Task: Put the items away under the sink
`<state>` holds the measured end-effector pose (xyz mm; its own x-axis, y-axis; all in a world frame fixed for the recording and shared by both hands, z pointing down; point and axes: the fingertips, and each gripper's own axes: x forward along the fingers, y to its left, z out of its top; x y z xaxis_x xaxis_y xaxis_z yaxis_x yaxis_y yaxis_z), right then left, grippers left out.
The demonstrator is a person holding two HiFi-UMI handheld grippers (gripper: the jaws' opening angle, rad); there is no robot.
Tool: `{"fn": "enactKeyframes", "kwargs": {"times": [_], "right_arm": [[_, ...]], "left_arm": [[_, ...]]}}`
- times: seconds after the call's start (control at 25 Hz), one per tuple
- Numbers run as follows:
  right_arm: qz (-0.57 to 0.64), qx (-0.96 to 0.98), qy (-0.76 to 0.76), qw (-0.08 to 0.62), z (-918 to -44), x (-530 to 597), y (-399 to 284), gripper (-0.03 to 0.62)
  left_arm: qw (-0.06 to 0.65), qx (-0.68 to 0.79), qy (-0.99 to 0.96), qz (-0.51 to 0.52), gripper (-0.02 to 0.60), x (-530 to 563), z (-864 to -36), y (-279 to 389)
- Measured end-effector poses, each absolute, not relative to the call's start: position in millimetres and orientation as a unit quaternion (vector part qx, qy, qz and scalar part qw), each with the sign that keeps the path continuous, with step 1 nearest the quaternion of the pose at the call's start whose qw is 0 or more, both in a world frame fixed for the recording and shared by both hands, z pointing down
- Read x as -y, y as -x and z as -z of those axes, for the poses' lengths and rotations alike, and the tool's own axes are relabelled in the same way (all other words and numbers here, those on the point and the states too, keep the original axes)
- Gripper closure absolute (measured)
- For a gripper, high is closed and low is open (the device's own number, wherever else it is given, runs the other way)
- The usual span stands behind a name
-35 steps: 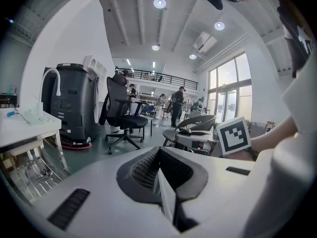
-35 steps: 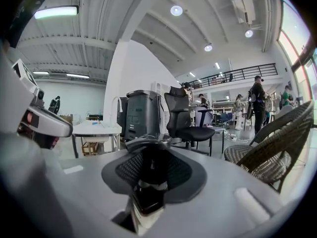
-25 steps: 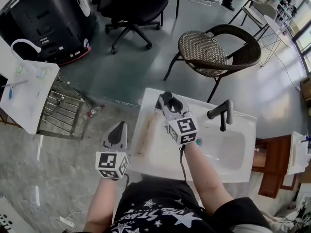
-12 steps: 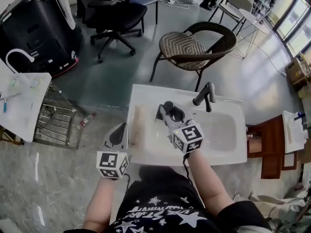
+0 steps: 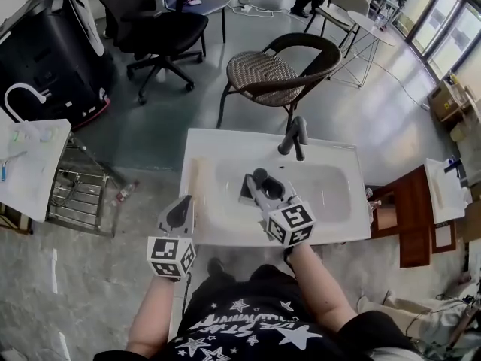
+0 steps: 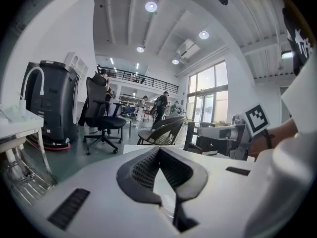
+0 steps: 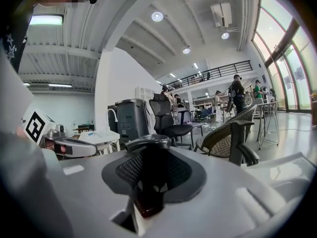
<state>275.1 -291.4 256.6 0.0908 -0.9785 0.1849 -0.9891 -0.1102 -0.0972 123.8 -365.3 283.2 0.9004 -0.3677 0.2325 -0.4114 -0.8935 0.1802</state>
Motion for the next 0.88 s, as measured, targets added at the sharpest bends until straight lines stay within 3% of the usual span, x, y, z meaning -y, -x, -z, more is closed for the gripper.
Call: {"fn": "enactKeyframes", "kwargs": {"times": [0.88], "right_arm": [[-0.122, 0.779, -0.614, 0.039, -289, 75, -254, 0.497]], "left_arm": [[0.124, 0.330, -0.931, -0.092, 0.572, 105, -291, -128]]}}
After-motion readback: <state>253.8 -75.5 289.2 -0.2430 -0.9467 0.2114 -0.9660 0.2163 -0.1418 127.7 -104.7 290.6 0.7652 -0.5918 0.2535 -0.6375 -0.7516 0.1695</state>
